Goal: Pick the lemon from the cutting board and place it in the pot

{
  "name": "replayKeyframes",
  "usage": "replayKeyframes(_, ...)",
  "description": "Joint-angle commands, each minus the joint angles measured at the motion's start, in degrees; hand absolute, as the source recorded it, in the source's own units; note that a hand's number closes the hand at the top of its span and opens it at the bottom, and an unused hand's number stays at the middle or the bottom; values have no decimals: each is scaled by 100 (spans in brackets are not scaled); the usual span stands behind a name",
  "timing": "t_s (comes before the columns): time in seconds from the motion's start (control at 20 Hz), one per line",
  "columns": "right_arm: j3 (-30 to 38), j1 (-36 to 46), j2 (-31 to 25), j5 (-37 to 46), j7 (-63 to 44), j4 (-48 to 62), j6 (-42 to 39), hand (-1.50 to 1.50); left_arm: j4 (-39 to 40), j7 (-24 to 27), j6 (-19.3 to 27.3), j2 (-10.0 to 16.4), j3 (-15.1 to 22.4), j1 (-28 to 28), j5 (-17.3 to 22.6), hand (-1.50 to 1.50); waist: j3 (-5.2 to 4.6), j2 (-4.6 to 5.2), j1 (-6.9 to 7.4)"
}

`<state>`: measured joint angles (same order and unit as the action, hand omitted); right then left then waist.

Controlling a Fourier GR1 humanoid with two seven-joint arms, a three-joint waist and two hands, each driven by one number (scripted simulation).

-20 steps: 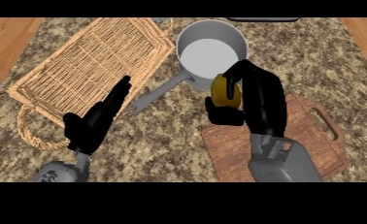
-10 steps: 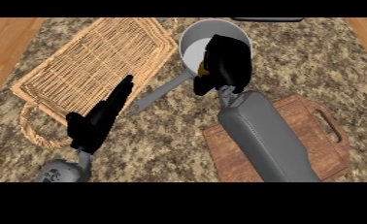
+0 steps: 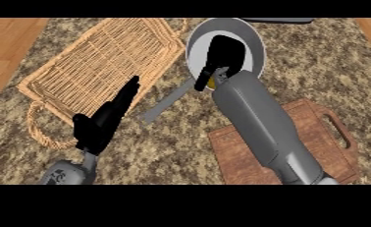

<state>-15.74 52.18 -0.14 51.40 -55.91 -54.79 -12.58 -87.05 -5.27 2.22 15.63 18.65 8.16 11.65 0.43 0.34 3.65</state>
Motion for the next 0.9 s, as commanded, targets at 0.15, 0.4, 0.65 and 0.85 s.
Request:
replayKeyframes(0.15, -62, 581, 13, -1011, 92, 1213, 787, -150, 440, -216, -167, 98, 68, -261, -9, 0, -44, 101, 171)
replayKeyframes(0.4, 135, 675, 14, -1084, 836, 489, 2625, -150, 486, -335, -74, 94, 0, -51, -49, 0, -32, 119, 137)
replayKeyframes(0.65, 545, 759, 14, -1232, 928, 69, 4344, -150, 494, -310, -75, 125, -40, -238, 4, 0, -36, 61, -28)
replayKeyframes(0.85, 635, 626, 14, -1099, 995, 166, 5574, -150, 544, -309, -79, 197, -216, -143, 36, 0, -42, 54, -138)
